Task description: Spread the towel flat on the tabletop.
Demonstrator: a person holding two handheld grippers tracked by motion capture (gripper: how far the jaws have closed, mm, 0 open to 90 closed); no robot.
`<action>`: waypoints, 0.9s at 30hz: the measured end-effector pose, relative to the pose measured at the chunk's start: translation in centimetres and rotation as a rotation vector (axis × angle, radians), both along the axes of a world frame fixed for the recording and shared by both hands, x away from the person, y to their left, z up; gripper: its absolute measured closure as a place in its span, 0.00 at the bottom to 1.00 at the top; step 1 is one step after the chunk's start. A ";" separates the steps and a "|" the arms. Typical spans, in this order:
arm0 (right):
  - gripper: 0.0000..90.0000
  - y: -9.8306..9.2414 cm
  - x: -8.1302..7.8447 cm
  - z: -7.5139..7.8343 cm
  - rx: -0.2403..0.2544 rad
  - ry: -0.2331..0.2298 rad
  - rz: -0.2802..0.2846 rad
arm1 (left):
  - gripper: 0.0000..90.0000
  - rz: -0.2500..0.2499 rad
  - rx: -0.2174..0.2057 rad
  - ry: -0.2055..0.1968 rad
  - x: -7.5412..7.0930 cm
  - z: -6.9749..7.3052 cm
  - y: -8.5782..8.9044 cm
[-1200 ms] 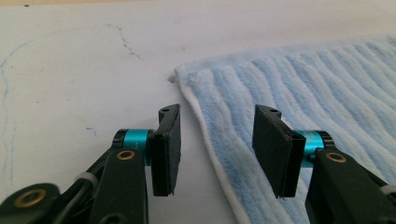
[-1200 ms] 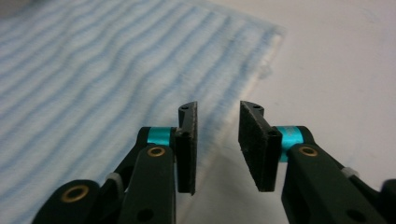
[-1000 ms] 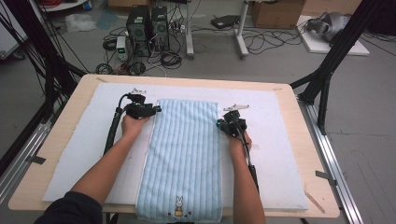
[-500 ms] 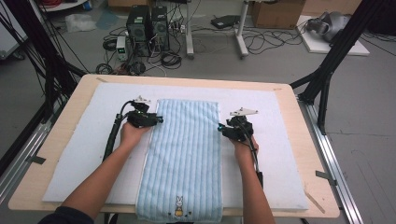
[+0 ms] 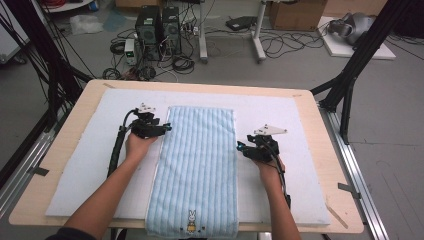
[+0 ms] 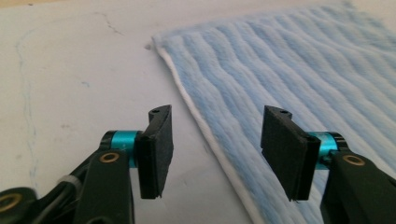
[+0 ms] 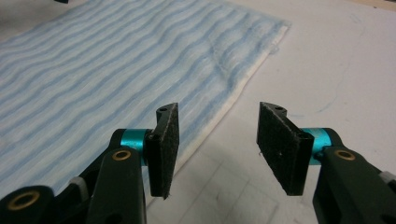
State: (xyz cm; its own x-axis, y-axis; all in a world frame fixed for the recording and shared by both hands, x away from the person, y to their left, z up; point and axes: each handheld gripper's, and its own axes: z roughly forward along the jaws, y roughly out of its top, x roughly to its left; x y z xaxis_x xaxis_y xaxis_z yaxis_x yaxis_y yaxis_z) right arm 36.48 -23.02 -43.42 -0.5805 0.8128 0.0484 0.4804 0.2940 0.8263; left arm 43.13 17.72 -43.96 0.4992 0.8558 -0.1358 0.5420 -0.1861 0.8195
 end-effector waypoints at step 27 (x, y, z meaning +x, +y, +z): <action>0.13 -1.7 -3.2 1.2 0.032 -0.114 -0.002 | 0.24 -0.194 -0.281 -0.173 -6.4 0.9 4.0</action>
